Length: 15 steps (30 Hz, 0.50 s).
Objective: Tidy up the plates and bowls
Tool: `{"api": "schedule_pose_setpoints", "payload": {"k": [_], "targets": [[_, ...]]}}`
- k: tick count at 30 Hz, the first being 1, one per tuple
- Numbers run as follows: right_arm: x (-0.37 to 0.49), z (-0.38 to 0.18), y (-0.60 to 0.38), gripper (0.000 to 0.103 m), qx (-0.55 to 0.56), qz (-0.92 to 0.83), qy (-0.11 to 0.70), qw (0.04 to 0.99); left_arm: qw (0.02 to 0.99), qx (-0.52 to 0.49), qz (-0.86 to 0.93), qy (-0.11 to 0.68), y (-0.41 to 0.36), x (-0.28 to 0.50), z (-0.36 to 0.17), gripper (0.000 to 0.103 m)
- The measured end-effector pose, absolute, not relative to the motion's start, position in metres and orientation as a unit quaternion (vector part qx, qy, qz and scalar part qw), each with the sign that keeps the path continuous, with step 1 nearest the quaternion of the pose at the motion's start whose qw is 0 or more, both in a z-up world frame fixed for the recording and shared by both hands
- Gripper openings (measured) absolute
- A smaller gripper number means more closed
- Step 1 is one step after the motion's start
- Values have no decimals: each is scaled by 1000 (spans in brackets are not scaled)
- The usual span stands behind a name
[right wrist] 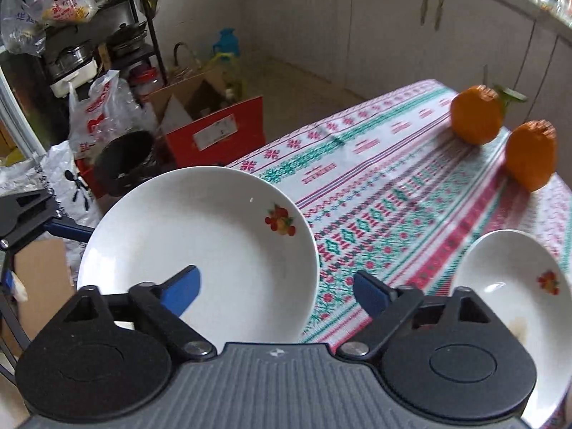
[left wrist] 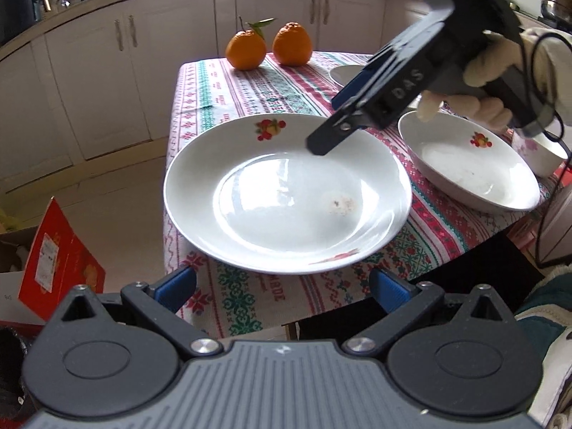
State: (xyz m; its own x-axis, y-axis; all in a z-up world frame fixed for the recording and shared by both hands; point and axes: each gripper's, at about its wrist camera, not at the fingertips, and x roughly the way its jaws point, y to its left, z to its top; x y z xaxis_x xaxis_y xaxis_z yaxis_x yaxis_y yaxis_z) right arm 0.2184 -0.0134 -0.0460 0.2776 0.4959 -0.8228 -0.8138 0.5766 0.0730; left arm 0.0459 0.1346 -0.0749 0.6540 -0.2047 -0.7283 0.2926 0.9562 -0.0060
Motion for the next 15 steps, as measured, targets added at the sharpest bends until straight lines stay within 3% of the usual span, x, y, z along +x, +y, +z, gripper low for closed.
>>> {"api": "schedule_pose_setpoints", "payload": {"k": [5,15], "targets": [[233,-56,-6,73,-175,426,456,761,906,51,-145,393,139,48,-75,102],[248,-63,-8,54,-144,436,483,746,905,54,-162,391,143,52,-71,93]]}}
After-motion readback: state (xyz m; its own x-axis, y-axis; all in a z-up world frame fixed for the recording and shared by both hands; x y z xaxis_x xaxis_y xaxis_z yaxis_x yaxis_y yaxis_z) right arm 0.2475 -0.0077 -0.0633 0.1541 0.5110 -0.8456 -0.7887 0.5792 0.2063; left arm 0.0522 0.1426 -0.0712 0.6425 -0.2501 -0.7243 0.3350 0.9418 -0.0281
